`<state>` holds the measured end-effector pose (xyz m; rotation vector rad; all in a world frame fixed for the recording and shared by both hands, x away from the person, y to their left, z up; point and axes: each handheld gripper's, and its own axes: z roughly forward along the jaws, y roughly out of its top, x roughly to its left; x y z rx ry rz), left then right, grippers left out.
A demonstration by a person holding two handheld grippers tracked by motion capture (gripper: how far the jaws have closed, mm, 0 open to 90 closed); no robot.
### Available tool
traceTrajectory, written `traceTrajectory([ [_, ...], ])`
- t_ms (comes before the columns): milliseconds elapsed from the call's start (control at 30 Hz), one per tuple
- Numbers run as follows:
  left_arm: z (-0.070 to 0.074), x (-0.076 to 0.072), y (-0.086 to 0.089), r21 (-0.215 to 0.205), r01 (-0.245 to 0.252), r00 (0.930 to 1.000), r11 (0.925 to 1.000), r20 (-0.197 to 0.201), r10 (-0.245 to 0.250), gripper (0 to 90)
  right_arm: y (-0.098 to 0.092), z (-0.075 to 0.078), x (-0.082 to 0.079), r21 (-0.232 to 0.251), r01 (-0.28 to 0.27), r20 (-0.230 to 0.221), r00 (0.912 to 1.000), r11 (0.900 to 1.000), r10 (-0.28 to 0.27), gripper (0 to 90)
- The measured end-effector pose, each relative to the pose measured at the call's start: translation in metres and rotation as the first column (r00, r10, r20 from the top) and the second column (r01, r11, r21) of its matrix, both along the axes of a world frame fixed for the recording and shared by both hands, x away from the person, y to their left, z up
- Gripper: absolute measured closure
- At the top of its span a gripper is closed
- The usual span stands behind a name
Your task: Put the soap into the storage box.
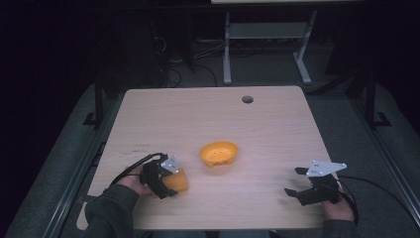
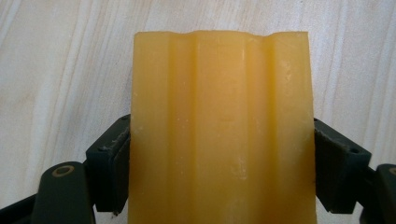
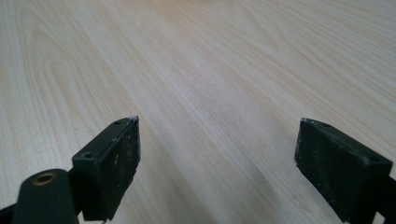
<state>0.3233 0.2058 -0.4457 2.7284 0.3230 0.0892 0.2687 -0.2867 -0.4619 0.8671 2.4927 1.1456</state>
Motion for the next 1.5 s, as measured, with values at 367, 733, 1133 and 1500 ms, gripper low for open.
traceTrajectory([
  [367, 0.005, -0.003, 0.002, -0.019, -0.007, 1.0, 0.9998, 0.003, 0.008, 20.7, 0.0, 0.001, -0.001, 0.013, 0.004, 0.007, 1.0, 1.0, -0.004, 13.7],
  [733, 0.017, 0.0, 0.006, -0.052, -0.019, 0.9996, 0.9985, 0.021, 0.02, 20.7, 0.0, 0.001, -0.001, 0.02, 0.005, 0.007, 1.0, 1.0, -0.005, 13.7],
  [1133, 0.032, 0.008, 0.001, -0.067, -0.007, 0.9993, 0.9977, 0.036, 0.01, 20.7, -0.001, 0.002, -0.001, 0.025, 0.007, 0.006, 1.0, 1.0, -0.007, 13.7],
  [1500, 0.038, 0.013, -0.005, -0.072, -0.015, 0.9995, 0.9973, 0.028, 0.017, 20.7, -0.002, 0.002, -0.001, 0.027, 0.004, 0.013, 0.9999, 1.0, -0.005, 13.7],
])
